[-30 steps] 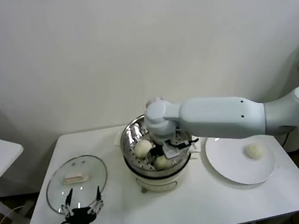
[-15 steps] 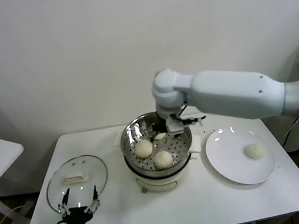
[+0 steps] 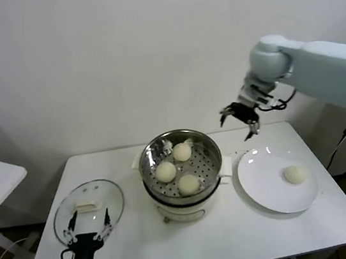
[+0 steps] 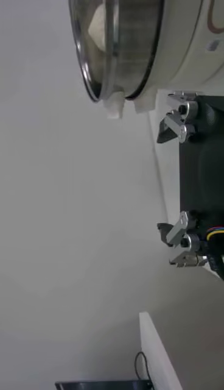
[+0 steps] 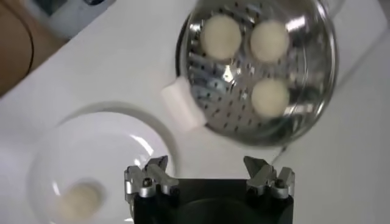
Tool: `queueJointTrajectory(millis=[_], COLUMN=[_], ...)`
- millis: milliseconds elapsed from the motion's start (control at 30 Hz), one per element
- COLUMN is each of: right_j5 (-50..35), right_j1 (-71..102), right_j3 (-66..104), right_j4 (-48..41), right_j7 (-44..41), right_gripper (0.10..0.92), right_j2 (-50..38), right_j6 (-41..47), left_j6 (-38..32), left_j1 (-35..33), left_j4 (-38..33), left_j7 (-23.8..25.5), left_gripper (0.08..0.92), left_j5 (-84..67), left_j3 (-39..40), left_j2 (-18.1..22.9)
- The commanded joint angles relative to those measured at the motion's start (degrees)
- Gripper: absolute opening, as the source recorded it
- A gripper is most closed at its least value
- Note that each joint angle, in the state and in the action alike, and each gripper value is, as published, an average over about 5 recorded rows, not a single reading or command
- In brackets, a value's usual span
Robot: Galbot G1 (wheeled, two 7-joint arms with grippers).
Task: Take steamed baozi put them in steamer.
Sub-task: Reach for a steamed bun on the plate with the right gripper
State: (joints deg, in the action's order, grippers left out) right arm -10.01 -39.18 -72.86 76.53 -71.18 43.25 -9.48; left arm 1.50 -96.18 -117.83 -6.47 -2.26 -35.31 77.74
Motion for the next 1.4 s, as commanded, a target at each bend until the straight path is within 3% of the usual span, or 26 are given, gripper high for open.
queueJointTrajectory(millis=[33, 267, 467, 800, 1400], right_j5=[5.00, 17.41, 23.08, 26.01, 26.71], right_j1=[21.38, 38.41, 42.84, 42.80, 42.96], right_j3=[17.25, 34.50, 39.62, 39.76, 38.72], right_j4=[-11.32, -19.12, -24.84, -33.09, -35.86], right_j7=[-0.59, -0.70, -0.62, -0.11, 0.85], right_gripper=[0.823, 0.823, 0.823, 0.823, 0.823], right_j2=[-13.35, -12.22, -8.53, -2.04, 3.91], right_j6=[5.50, 2.24, -0.08, -0.73, -1.14], left_j6=[0.11, 0.21, 0.09, 0.78, 0.81], left_j1=[0.45, 0.34, 0.35, 1.80, 1.51], left_j4=[-1.24, -1.33, -0.16, 0.75, 1.72], left_j7=[1.04, 1.17, 1.09, 0.90, 0.78], left_gripper=[0.823, 0.823, 0.823, 0.823, 0.823], left_j5=[-0.52, 0.40, 1.12, 2.75, 2.37], left_j3=[0.08, 0.28, 0.59, 1.73, 1.12], left_j2=[0.31, 0.52, 0.77, 1.81, 1.29])
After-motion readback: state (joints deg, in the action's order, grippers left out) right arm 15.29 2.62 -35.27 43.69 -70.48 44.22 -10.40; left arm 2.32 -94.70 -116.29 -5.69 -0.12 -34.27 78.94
